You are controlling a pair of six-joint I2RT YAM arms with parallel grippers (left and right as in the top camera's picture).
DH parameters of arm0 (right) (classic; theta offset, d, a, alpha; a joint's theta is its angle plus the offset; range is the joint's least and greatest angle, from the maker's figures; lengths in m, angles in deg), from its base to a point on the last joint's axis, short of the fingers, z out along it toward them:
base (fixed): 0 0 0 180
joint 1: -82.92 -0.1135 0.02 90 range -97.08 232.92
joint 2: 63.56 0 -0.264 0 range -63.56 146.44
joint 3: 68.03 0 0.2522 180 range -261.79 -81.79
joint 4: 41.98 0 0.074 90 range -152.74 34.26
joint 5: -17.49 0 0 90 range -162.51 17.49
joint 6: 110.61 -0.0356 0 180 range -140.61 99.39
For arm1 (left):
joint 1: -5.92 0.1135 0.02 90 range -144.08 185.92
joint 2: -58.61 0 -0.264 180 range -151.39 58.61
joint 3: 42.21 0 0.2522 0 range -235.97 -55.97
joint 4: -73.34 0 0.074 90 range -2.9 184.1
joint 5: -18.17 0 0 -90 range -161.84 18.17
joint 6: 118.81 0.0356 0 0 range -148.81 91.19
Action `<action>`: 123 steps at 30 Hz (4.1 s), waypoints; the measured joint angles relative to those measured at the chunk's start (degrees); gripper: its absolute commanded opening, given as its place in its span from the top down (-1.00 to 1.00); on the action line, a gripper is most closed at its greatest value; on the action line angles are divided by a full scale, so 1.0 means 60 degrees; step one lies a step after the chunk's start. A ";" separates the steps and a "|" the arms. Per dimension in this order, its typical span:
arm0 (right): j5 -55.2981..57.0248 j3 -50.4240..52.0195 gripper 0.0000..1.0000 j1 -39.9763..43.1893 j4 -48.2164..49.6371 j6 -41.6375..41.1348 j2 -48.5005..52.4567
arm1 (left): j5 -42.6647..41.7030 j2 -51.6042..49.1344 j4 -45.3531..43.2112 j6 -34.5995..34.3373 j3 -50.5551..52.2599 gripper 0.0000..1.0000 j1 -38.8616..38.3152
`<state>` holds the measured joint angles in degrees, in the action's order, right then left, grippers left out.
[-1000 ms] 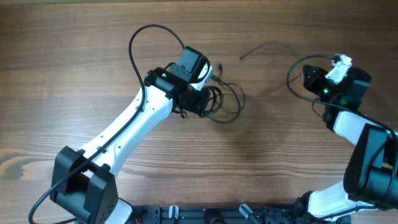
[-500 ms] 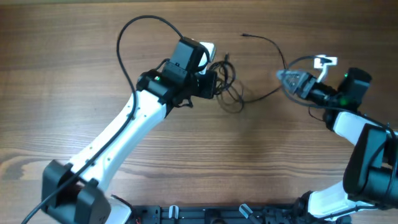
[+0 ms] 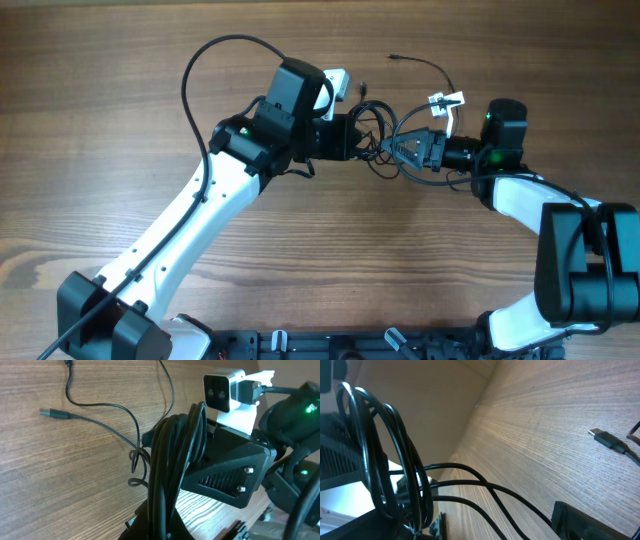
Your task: Untangle cables
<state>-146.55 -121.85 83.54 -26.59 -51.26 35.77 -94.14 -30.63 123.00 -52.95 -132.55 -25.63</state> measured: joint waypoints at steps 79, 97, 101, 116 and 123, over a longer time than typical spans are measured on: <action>0.0561 -0.0029 0.91 -0.0233 0.0342 -0.0120 -0.0219 | 0.1016 0.0874 0.0750 -0.1953 0.0040 0.92 0.0208; 0.2055 -0.0076 0.91 0.0219 -0.0361 -0.0127 -0.0146 | 0.1621 0.1723 0.0637 -0.3555 0.0080 -0.98 0.4127; 0.2076 -0.0076 0.91 0.0219 -0.0474 -0.0138 -0.0146 | 0.1417 0.1676 0.1166 -0.3654 0.0080 -1.00 0.3187; 0.2058 -0.0073 0.92 0.0219 -0.0543 -0.0375 -0.0146 | 0.1537 -0.1483 -0.0495 -0.5359 0.0080 -0.33 -0.0036; 0.2025 -0.0073 0.91 -0.0215 -0.0543 -0.0379 -0.0146 | 0.1643 -0.1996 -0.0816 -0.6400 0.0080 0.85 -0.0055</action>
<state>-134.39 -122.28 82.25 -29.85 -53.54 34.90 -84.28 -42.60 118.10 -91.35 -132.07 -25.96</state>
